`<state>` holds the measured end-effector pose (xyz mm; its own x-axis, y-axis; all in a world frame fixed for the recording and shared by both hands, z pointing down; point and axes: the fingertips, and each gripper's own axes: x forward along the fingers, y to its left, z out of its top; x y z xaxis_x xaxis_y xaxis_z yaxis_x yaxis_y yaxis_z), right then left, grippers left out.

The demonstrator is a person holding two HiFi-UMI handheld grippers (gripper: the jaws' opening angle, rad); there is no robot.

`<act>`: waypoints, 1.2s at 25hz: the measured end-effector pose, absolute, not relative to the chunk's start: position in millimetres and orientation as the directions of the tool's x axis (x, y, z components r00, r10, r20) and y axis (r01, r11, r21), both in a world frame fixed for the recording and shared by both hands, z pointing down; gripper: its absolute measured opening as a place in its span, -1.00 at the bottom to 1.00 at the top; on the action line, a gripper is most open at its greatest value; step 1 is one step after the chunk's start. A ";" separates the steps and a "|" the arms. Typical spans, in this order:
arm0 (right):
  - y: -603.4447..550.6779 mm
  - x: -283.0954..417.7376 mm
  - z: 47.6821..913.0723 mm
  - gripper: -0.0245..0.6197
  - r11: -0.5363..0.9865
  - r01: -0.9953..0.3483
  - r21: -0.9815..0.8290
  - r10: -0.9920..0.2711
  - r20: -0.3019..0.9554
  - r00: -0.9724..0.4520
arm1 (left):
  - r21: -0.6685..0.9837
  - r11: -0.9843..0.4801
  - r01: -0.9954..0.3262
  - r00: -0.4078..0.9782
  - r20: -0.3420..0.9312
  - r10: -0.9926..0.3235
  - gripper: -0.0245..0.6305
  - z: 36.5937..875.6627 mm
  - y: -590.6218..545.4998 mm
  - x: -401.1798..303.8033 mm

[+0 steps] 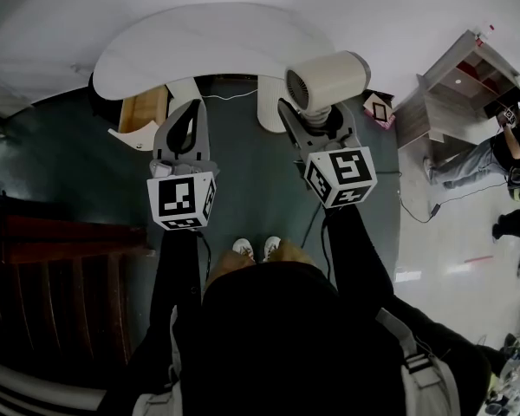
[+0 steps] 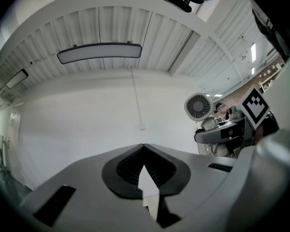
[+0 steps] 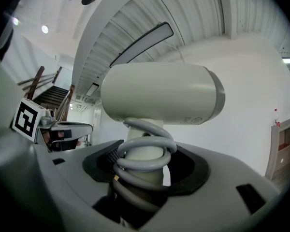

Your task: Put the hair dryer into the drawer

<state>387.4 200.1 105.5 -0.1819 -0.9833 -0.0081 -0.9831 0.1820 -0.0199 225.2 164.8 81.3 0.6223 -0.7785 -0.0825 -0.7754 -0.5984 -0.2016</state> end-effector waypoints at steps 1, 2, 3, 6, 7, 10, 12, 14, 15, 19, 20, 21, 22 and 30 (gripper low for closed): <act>200.5 388.5 106.0 -0.03 0.187 -0.982 -0.020 -0.982 -0.010 -0.187 | -0.203 -0.594 -0.779 0.618 -0.082 -0.782 -0.88 81.7 166.2 226.2; 200.8 389.5 106.7 -0.03 0.194 -0.981 -0.021 -0.981 -0.011 -0.194 | -0.204 -0.589 -0.782 0.613 -0.082 -0.786 -0.88 82.2 167.6 227.2; 200.9 390.4 107.4 -0.03 0.202 -0.979 -0.022 -0.979 -0.012 -0.202 | -0.205 -0.584 -0.786 0.608 -0.082 -0.790 -0.88 82.6 168.7 228.3; 200.9 391.6 110.3 -0.03 0.227 -0.974 -0.020 -0.974 -0.015 -0.226 | -0.211 -0.569 -0.795 0.594 -0.080 -0.801 -0.88 85.4 171.6 231.0; 200.7 391.0 111.0 -0.03 0.234 -0.972 -0.020 -0.972 -0.019 -0.234 | -0.214 -0.564 -0.797 0.590 -0.078 -0.804 -0.88 86.6 172.6 231.1; 199.9 388.9 111.4 -0.03 0.254 -0.967 -0.029 -0.967 -0.030 -0.253 | -0.224 -0.551 -0.804 0.579 -0.078 -0.812 -0.88 87.1 175.4 230.9; 198.5 386.8 111.8 -0.03 0.267 -0.963 -0.034 -0.964 -0.034 -0.266 | -0.228 -0.541 -0.810 0.569 -0.076 -0.819 -0.88 87.2 175.0 229.0; 195.6 383.1 112.6 -0.03 0.280 -0.959 -0.036 -0.960 -0.033 -0.279 | -0.228 -0.532 -0.816 0.559 -0.071 -0.826 -0.88 88.0 172.0 225.0; 193.4 380.7 113.0 -0.03 0.286 -0.958 -0.033 -0.958 -0.032 -0.285 | -0.226 -0.529 -0.818 0.555 -0.071 -0.829 -0.88 88.4 169.8 222.5; 176.2 369.6 113.6 -0.03 0.299 -0.954 -0.014 -0.954 -0.031 -0.299 | -0.225 -0.523 -0.822 0.549 -0.070 -0.833 -0.88 91.1 154.3 212.4; 170.2 366.9 113.6 -0.03 0.304 -0.953 -0.014 -0.952 -0.028 -0.303 | -0.227 -0.523 -0.821 0.549 -0.068 -0.833 -0.88 91.7 148.9 210.8; 163.6 364.3 113.7 -0.03 0.309 -0.951 -0.013 -0.951 -0.025 -0.309 | -0.229 -0.525 -0.820 0.551 -0.066 -0.832 -0.88 92.1 143.1 209.3; 156.7 361.3 114.1 -0.03 0.315 -0.949 -0.009 -0.949 -0.020 -0.315 | -0.232 -0.528 -0.817 0.554 -0.064 -0.830 -0.88 92.5 136.8 207.4; 75.0 312.4 121.7 -0.03 0.359 -0.933 0.015 -0.933 0.011 -0.359 | -0.238 -0.524 -0.818 0.550 -0.056 -0.833 -0.88 96.7 57.7 164.2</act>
<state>312.4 75.0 121.7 -0.3585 -0.9335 0.0114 -0.9333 0.3587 0.0150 164.2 57.7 96.7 0.5502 -0.8332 -0.0560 -0.8178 -0.5240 -0.2379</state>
